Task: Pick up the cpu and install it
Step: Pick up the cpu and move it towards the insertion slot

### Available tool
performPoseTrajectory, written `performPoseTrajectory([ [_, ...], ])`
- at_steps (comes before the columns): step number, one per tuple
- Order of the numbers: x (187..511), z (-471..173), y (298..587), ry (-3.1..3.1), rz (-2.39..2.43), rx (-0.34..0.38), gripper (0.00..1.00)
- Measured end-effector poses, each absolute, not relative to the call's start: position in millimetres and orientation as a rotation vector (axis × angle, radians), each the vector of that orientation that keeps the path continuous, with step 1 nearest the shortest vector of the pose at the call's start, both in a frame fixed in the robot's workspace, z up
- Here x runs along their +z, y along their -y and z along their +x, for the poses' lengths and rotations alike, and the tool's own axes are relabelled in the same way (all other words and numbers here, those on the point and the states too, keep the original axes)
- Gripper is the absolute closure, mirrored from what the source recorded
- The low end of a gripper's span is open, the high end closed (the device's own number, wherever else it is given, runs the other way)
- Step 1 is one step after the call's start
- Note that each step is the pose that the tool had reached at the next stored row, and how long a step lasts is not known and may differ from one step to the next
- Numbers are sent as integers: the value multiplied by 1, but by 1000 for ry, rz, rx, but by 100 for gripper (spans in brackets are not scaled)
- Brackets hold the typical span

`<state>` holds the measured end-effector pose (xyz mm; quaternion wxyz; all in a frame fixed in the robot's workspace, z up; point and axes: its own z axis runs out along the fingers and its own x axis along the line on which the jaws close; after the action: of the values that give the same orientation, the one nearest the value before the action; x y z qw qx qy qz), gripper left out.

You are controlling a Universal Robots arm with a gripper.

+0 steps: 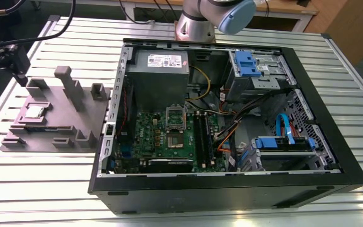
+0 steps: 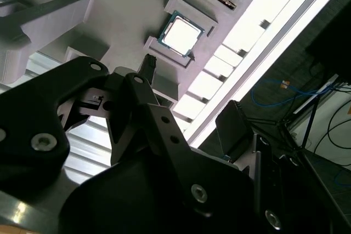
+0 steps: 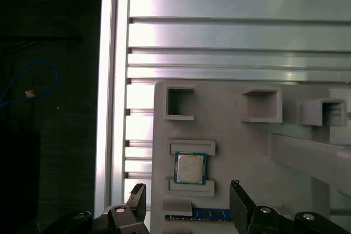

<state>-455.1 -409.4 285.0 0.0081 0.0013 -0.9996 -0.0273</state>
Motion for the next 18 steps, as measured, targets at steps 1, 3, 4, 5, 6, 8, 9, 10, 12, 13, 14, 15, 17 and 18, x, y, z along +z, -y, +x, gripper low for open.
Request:
performPoseTrajectory([
  [1,284,-455,409,3124,4,-85,29],
  [3,282,-455,409,3124,4,-85,29],
  [4,280,-455,409,3124,4,-85,29],
  [5,279,-455,409,3124,4,-85,29],
  [6,277,-455,409,3124,4,-85,29],
  [8,274,-454,410,3124,4,-85,29],
  [9,272,-454,410,3124,4,-85,29],
  [10,271,-453,410,3124,4,-85,29],
  [12,267,-452,410,3124,4,-85,29],
  [13,266,-452,412,3123,4,-85,29],
  [14,265,-452,413,3124,3,-85,29],
  [15,264,-452,414,3124,1,-85,29],
  [17,263,-452,414,3124,-9,-85,29],
  [18,262,-451,414,3124,-15,-85,29],
])
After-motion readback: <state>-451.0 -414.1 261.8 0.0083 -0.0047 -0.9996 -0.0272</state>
